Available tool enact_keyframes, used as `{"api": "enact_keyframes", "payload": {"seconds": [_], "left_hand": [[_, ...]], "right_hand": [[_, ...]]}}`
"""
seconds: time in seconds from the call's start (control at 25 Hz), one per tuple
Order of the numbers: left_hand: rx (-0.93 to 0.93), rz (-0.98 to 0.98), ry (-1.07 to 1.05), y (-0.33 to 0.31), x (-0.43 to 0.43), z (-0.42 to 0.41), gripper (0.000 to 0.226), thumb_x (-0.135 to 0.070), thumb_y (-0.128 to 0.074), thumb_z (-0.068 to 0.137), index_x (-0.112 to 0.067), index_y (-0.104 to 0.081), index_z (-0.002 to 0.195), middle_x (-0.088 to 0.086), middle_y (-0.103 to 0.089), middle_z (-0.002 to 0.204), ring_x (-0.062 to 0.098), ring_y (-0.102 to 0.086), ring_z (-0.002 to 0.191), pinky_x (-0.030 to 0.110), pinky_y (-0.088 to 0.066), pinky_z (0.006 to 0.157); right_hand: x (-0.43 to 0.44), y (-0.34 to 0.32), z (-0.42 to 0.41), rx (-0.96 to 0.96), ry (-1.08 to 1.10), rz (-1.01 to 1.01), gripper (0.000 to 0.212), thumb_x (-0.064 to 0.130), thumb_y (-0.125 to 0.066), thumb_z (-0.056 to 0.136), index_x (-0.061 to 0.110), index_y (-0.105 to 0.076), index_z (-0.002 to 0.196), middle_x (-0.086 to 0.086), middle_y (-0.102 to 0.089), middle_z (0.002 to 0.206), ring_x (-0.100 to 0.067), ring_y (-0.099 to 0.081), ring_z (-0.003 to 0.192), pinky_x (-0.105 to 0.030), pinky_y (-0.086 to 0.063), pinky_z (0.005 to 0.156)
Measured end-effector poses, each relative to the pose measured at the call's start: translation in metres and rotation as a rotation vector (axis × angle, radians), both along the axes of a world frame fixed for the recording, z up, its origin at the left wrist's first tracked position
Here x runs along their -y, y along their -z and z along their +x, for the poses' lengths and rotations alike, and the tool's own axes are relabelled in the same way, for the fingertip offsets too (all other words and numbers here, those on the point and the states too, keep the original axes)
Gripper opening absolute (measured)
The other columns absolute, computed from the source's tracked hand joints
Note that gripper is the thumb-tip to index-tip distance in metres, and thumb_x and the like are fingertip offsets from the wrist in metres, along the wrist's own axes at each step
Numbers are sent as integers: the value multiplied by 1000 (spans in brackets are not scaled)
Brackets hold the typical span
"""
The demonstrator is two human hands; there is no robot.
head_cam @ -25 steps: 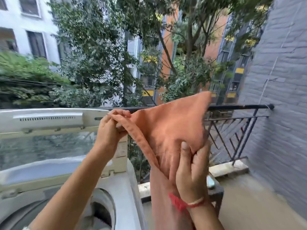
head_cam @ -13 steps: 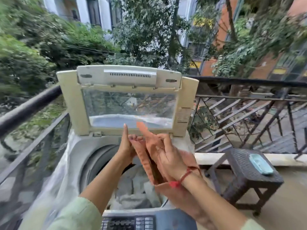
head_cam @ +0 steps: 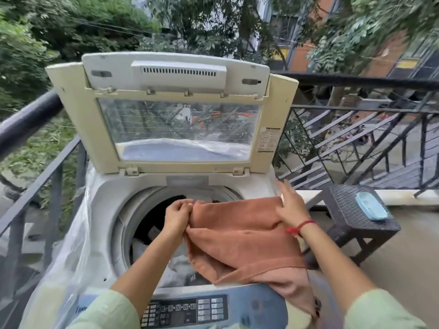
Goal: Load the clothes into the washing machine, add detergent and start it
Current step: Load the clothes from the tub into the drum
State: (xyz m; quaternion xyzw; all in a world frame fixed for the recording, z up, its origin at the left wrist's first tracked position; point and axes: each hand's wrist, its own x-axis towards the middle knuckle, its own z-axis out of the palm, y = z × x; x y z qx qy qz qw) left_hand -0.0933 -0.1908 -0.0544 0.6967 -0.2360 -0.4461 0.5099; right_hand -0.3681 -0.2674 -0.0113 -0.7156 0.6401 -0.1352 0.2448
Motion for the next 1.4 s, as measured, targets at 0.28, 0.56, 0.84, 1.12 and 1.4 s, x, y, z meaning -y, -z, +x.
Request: {"api": "enact_keyframes", "payload": {"seconds": [0.28,0.56,0.84,1.12,1.4], "left_hand": [[567,314,917,3,7,-5,71,-85,-57,52,-27,-71,89,-13,-68,77,5,-62,75,24,-47,70],[274,67,497,-36,12,7,6,-9,-70,81,-7,-68,76,-1,-67,61,15,-61,64,17,-47,55],[-19,-553,-6,-152,20,63,20,-3,-61,80,-20,-70,85,4,-70,86,18,-66,90,32,-56,77],[-671,-168,211,-50,-33,59,46,-49,-51,82,-5,-64,87,12,-62,67,25,-60,67,30,-47,62],[-243,-45,51,13,-22,40,1,-11,-61,89,-12,-61,90,1,-69,74,16,-66,72,27,-52,65]], "right_hand": [[-17,51,-15,0,271,-48,19,25,-53,92,6,-55,87,-22,-65,86,-41,-61,89,-36,-40,64],[-55,-60,16,128,184,-711,12,16,-54,92,8,-59,86,-12,-66,71,-35,-61,66,-31,-32,51],[-49,-167,117,832,-54,-973,14,18,-53,94,10,-61,86,5,-65,76,-7,-60,71,-23,-45,64],[-75,-28,191,610,-292,-97,17,26,-51,90,18,-65,96,5,-71,92,-5,-63,86,-33,-49,78],[-68,10,169,684,-98,602,31,-8,-39,87,10,-63,86,-13,-66,83,-8,-64,62,-19,-53,58]]}}
